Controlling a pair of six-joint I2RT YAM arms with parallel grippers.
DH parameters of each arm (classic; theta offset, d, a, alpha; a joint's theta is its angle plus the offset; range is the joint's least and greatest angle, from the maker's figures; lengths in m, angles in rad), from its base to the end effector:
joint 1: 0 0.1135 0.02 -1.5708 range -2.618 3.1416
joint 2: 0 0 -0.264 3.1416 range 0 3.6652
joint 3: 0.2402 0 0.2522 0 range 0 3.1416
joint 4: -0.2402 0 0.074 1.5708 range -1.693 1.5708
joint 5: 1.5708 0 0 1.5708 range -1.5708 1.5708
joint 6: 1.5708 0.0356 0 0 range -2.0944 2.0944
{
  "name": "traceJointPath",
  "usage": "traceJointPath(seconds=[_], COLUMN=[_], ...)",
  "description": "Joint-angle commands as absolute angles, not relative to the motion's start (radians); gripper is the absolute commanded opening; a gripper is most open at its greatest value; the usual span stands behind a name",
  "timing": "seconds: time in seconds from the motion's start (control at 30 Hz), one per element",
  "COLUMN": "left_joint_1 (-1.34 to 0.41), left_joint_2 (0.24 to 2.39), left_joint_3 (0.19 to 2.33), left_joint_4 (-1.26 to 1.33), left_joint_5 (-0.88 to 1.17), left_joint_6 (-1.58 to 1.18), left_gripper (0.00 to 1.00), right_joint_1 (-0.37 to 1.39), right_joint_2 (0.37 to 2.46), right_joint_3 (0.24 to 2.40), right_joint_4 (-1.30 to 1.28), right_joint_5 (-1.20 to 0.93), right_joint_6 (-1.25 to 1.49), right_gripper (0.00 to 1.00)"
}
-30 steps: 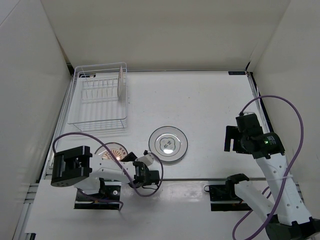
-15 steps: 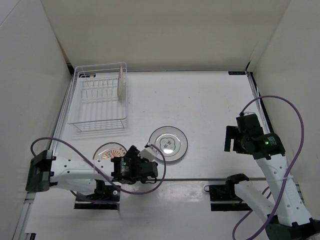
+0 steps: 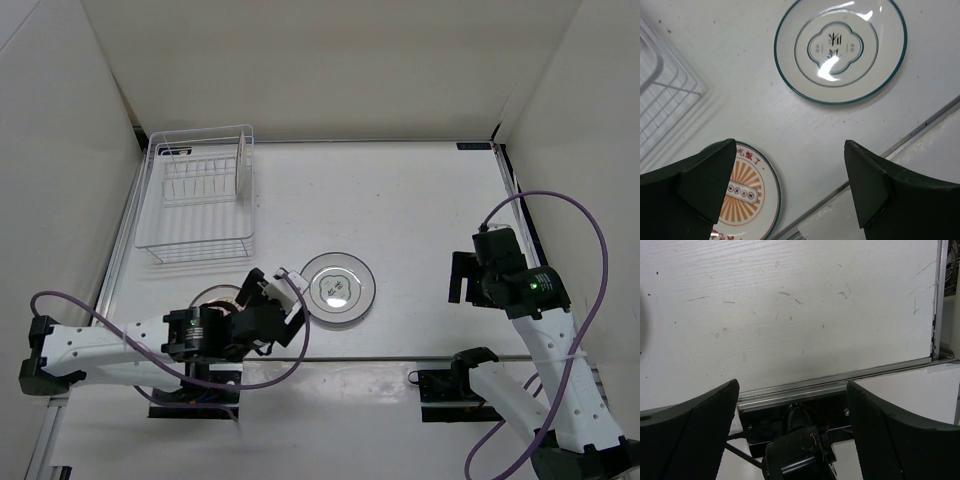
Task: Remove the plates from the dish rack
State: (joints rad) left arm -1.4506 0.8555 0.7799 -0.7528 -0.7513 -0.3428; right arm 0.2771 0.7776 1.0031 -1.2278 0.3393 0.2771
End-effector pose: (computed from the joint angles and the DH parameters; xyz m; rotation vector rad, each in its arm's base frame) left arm 0.0437 -0.1592 0.2804 0.8372 1.9715 -0.1227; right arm 0.1140 0.0201 0.3213 0.1251 2.4987 -0.2120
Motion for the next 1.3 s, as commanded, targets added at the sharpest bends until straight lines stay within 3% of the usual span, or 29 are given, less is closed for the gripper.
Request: traceJointPath(seconds=[0.0,0.17,0.3,0.7,1.27], left_joint_1=[-1.439,-1.292,-1.065,-0.599,-0.339], left_joint_2=[0.802,0.767,0.761,0.934,1.038], left_joint_3=[0.831,0.868,0.891,1.054,1.149], left_joint_4=[-0.687,-0.675,-0.651,-0.650,-0.627], left_joint_5=[-0.798,-0.778,-0.491,-0.115,0.061], left_joint_6=[-0.209,-0.149,-0.132,-0.132,-0.133], left_gripper=[1.00,1.00,1.00,1.00,1.00], right_joint_1=[0.278,0.276,0.281,0.279,0.279], right_joint_2=[0.773,0.773,0.776,0.765,0.764], right_joint_3=[0.999,1.000,0.999,0.999,0.999], right_joint_4=[-1.203,-1.201,-1.201,-1.200,-1.198], right_joint_5=[0.353,0.345,0.342,0.347,0.345], right_joint_6=[0.272,0.268,0.264,0.267,0.267], right_gripper=[0.89,0.89,0.89,0.89,0.89])
